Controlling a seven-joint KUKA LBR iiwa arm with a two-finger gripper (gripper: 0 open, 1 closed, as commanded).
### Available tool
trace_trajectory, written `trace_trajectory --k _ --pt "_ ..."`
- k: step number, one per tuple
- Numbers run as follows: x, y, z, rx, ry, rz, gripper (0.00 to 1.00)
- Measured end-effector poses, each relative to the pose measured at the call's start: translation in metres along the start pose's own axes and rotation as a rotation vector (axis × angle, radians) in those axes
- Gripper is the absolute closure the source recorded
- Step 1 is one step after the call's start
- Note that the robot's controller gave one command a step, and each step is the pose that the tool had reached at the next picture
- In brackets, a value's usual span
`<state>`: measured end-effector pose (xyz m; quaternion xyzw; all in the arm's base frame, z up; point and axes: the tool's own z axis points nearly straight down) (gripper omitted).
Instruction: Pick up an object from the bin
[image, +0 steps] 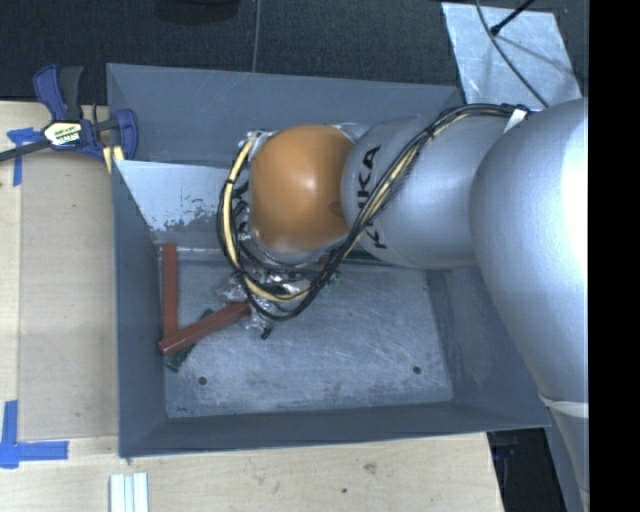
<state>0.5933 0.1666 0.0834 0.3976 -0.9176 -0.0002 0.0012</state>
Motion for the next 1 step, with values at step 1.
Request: trace_trajectory --k 1 --pt "0.0208 -0.0227 0.013 0.001 -0.001 -0.335 1.0"
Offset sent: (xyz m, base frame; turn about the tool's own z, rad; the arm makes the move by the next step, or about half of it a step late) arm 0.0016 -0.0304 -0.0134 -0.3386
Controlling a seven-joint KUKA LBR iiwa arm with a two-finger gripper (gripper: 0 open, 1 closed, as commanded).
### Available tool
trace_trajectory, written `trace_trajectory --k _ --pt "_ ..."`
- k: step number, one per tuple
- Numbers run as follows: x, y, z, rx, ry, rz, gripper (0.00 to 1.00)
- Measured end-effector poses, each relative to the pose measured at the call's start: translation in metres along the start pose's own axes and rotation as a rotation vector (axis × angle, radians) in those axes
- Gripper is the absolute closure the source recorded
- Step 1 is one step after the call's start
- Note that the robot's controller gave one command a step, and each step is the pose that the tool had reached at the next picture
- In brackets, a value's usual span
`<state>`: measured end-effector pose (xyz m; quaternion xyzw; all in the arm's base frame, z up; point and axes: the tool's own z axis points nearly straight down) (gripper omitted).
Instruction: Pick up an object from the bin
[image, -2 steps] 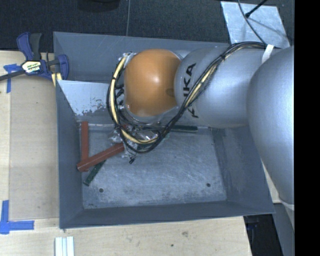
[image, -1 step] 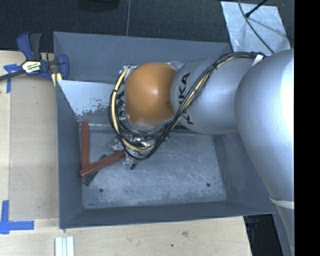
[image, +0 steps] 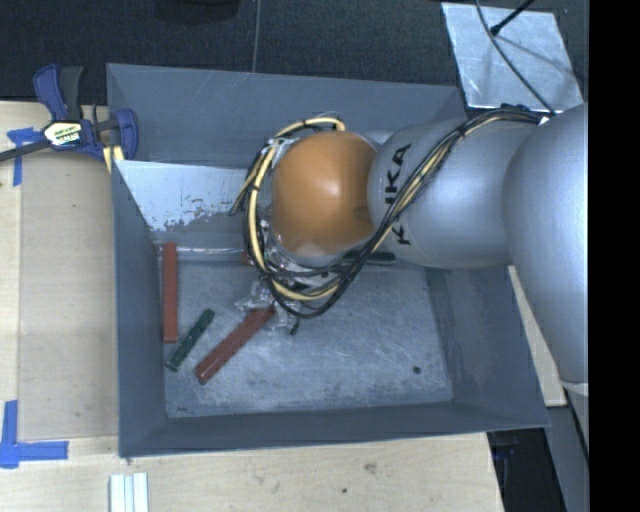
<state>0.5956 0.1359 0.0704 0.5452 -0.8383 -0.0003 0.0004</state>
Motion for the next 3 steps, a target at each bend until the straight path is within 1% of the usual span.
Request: trace_trajectory --k 1,2,3 --pt "0.0 0.0 0.0 -0.001 0.0 0.002 0.0" --pt "0.0 0.0 0.0 -0.002 0.0 0.002 1.0" --pt "-0.002 0.026 -0.149 0.003 -0.004 -0.045 1.0"
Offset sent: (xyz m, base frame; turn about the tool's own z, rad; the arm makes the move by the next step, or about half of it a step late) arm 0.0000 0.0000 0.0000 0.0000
